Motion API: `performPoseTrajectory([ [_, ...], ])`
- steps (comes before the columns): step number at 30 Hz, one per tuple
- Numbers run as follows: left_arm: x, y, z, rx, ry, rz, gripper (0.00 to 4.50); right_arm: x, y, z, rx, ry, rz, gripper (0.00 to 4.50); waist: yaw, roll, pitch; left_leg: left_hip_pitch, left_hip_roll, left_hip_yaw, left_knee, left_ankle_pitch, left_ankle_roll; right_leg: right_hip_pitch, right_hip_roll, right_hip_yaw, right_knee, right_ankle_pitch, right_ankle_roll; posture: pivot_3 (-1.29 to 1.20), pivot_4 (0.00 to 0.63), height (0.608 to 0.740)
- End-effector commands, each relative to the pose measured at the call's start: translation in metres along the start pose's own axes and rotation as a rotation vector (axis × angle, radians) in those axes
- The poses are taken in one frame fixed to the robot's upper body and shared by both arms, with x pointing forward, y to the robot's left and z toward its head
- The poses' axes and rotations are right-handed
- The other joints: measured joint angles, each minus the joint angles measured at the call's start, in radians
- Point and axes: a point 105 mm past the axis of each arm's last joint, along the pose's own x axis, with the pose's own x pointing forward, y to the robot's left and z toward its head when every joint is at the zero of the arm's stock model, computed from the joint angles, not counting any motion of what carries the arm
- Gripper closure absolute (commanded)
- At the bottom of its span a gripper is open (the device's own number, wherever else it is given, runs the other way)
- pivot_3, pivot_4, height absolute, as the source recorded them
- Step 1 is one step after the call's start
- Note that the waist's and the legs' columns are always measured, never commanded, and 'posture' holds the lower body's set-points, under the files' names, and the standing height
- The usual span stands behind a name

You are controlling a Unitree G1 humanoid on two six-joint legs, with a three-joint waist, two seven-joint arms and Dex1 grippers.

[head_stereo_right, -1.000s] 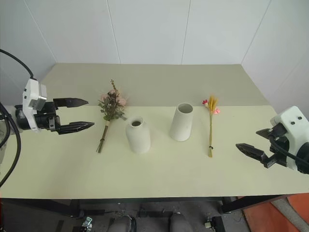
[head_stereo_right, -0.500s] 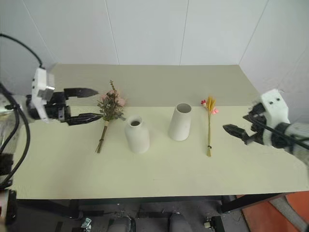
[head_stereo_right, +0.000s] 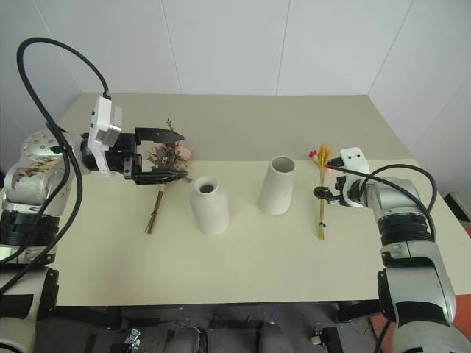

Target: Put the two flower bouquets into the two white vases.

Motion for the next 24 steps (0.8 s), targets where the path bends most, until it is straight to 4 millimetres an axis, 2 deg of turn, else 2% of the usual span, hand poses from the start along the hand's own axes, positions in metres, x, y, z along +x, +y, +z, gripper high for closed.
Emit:
performPoseTrajectory([
  [1,-0.008,0.000,0.011,0.040,-0.006,0.026,0.00,0.000,0.007,0.012,-0.041,-0.015,0.035,0.63,0.000,0.000,0.000,0.000,0.000,0.000,0.000,0.000,0.000,0.000,0.000,0.000,0.001,0.000,0.000,0.00,0.150,0.740],
  [4,-0.008,-0.001,0.011,0.036,-0.003,0.030,0.00,0.005,0.008,0.009,-0.035,0.008,0.027,1.65,-0.003,0.000,0.000,0.001,0.000,0.000,0.000,0.000,0.000,0.001,0.000,0.000,0.001,0.000,0.000,0.00,0.150,0.740],
  [11,-0.008,-0.002,0.011,0.031,-0.002,0.037,0.00,0.010,0.006,0.016,-0.023,0.005,-0.007,4.25,-0.004,0.000,0.000,0.003,0.000,0.000,0.000,0.000,0.000,0.003,0.000,0.000,0.001,0.000,0.000,0.00,0.150,0.740],
  [12,-0.008,-0.002,0.011,0.030,-0.001,0.037,0.00,0.010,0.005,0.017,-0.023,0.004,-0.012,4.47,-0.004,0.000,0.000,0.003,0.000,0.000,0.000,0.000,0.000,0.002,0.000,0.000,0.001,0.000,0.000,0.00,0.150,0.740],
  [16,-0.010,-0.002,0.010,0.028,0.002,0.046,0.00,0.006,0.000,0.030,-0.024,-0.064,-0.068,4.47,-0.003,0.000,0.000,0.003,0.000,0.000,0.000,0.000,0.000,0.002,0.000,0.000,0.001,0.000,0.000,0.00,0.150,0.740],
  [19,-0.013,0.000,0.010,0.027,0.006,0.061,0.00,-0.010,-0.012,0.068,-0.068,-0.302,-0.223,4.47,-0.003,0.000,0.000,0.003,0.000,0.000,0.000,0.000,0.000,0.002,0.000,0.000,0.001,0.000,0.000,0.00,0.150,0.740],
  [22,-0.017,0.001,0.009,0.026,0.012,0.079,0.00,-0.063,-0.017,0.127,-0.056,-0.752,-0.383,4.47,-0.003,0.001,0.001,0.002,0.000,-0.001,-0.001,0.000,0.000,0.001,0.000,0.000,0.001,0.000,0.000,0.00,0.150,0.740],
  [23,-0.018,0.001,0.010,0.023,0.010,0.083,0.00,-0.089,-0.012,0.145,-0.019,-0.916,-0.394,4.47,-0.003,0.002,0.001,0.001,0.000,-0.001,-0.001,0.000,0.000,0.000,0.000,0.000,0.001,0.000,0.000,0.00,0.150,0.740],
  [24,-0.019,0.001,0.010,0.020,0.009,0.086,0.00,-0.107,-0.004,0.156,0.064,-1.023,-0.321,4.47,-0.004,0.002,0.001,0.001,0.000,-0.001,-0.001,0.000,0.000,0.000,0.000,0.000,0.001,0.000,0.000,0.00,0.150,0.740],
])
